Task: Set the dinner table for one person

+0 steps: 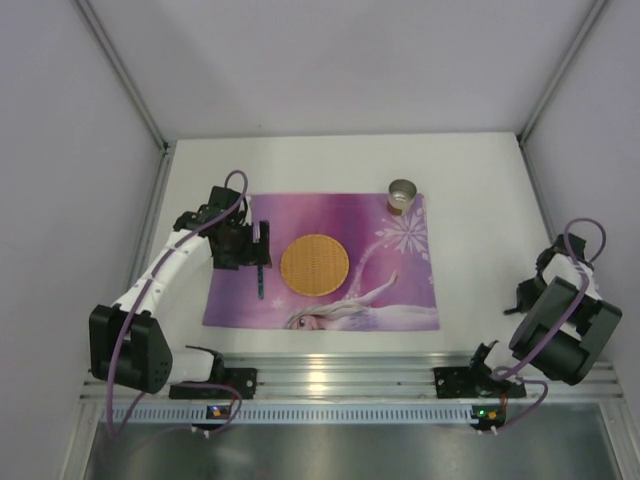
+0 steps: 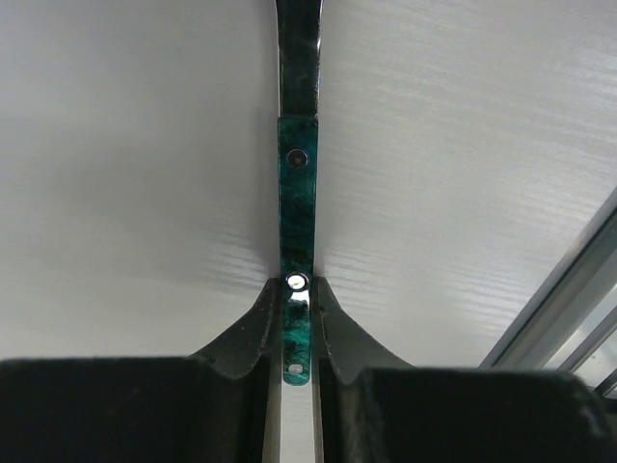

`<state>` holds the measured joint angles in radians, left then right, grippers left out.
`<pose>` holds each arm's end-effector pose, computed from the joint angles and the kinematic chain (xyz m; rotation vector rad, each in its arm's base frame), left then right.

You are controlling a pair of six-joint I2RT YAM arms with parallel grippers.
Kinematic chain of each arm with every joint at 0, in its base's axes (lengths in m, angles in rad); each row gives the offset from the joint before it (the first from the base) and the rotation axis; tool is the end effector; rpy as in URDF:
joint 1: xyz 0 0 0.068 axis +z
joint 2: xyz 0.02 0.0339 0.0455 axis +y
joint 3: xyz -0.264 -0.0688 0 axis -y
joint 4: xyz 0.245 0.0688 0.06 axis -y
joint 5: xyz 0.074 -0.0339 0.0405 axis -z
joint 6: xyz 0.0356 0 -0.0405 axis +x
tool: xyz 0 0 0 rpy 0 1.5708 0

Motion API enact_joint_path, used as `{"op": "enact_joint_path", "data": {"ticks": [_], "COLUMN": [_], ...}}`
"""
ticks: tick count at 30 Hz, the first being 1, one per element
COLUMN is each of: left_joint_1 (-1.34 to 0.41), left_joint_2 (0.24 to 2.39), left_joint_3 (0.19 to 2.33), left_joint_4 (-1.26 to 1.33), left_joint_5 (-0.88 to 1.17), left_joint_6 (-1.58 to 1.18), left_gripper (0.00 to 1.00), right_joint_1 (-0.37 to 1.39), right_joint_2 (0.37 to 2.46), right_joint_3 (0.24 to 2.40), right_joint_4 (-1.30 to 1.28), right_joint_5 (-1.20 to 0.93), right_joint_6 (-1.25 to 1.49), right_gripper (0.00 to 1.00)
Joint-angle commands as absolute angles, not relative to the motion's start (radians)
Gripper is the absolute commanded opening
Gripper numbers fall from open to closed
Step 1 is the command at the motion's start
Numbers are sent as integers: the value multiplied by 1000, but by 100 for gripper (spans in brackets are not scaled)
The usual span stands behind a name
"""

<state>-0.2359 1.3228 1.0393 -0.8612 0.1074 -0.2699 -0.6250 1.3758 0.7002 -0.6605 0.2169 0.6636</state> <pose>0.2445 -0.0627 0.2589 -0.0147 2.7412 -0.2910 0.1762 -0.1366 0.1603 1.7640 2.2864 -0.3078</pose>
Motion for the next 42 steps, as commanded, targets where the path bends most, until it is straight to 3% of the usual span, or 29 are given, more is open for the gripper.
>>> {"op": "enact_joint_path", "data": {"ticks": [1,12,17,21,27,31,42], "left_joint_1": [-232,-232,-232,-232,-232,-232,-232], "left_joint_2": [1292,1282,1266,1241,1209,1192,1115], "left_joint_3": [1037,1078,1074,1051,1017,1019,1003], "left_joint_4": [-870,-868,-870,-864,-844,-850,-905], "left_joint_5": [91,113,121,123,132,130,109], "left_joint_6": [-271,-310,-327,-345,-368,-370,-364], "left_gripper": [92,93,93,93,92,92,92], "right_joint_1": [-574,-217,-89,122,527,697,773], "right_joint_2": [1365,1149,1179,1235,1281,1365,1666], "right_joint_3": [696,1108,1253,1394,1314,1252,1241], "right_joint_4": [-617,-932,-957,-1040,-973,-905,-746], "right_joint_5": [192,221,99,146,138,158,110], "right_joint_6": [647,699,632,609,658,713,747], "right_gripper": [0,0,0,0,0,0,0]}}
